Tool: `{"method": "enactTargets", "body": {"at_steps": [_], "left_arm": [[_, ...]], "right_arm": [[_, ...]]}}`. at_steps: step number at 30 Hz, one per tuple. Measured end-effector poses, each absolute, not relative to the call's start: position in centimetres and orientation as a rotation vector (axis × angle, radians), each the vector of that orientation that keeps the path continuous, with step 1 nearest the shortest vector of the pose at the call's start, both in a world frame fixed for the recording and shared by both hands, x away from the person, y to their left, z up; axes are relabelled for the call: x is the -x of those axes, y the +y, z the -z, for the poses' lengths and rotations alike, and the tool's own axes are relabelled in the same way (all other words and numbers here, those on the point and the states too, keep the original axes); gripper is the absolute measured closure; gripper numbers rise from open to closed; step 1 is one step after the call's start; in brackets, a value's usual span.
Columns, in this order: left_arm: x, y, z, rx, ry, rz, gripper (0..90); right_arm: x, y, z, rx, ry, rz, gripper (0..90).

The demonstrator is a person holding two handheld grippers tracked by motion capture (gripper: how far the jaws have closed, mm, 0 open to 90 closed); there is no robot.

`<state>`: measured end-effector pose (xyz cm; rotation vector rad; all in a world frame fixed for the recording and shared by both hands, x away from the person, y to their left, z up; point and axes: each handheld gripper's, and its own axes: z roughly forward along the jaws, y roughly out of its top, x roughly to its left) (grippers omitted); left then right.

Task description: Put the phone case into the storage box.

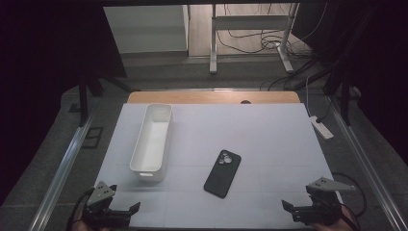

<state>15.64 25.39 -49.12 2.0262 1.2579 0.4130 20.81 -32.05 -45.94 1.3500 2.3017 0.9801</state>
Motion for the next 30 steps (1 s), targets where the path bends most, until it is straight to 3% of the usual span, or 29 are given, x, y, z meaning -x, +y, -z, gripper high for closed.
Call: {"method": "enactTargets", "body": {"at_steps": [30], "left_arm": [[-15.39, 25.24, 49.14, -2.039, 1.254, -0.434, 0.0]], "right_arm": [[-21.05, -31.59, 46.04, -1.333, 2.331, -0.943, 0.0]]}}
